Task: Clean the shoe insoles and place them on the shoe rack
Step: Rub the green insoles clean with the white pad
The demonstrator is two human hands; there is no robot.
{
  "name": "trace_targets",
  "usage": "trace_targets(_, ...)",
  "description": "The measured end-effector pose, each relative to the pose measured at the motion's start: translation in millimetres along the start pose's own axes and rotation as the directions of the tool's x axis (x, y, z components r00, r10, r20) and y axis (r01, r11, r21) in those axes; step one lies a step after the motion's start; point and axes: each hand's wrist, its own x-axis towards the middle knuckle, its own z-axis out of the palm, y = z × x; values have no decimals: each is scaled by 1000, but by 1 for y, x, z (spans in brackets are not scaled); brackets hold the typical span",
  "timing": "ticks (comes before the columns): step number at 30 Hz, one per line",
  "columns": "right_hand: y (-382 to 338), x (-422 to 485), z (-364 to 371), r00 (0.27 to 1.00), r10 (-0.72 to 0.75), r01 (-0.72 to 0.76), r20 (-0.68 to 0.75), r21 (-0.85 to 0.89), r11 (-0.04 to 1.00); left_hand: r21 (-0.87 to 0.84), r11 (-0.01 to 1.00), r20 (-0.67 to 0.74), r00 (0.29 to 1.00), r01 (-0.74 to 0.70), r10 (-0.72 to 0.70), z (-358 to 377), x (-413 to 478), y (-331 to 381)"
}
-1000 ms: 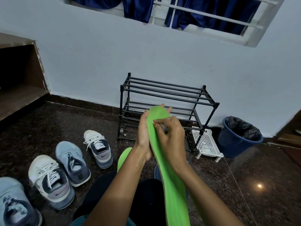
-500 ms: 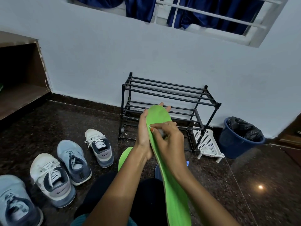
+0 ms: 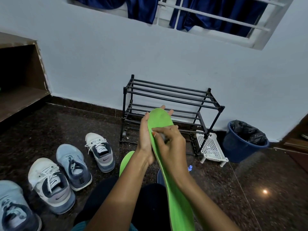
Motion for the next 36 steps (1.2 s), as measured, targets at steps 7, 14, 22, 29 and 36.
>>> trace_targets(7,2,9,-5,1000,-6,5,-2,-38,999,-20,999,69,997,35,-33,3,-3,2)
trace_targets(14,4,11,-1,999,-29,25,-37,-110,994,-3,1000,78,997,10,-10,-2,-1,0)
trace_targets(22,-3,0,-2,998,-65,65,-1,-34,997,24,999,56,998,-32,31,-3,-2,1)
trace_targets(29,-2,17,-5,996,-19,13,-89,-63,998,25,998,50,997,-65,64,-2,-1,0)
trace_targets(36,-8,1,0,1000,-24,24,1,-9,1000,18,1000,31,999,-25,24,-3,0,1)
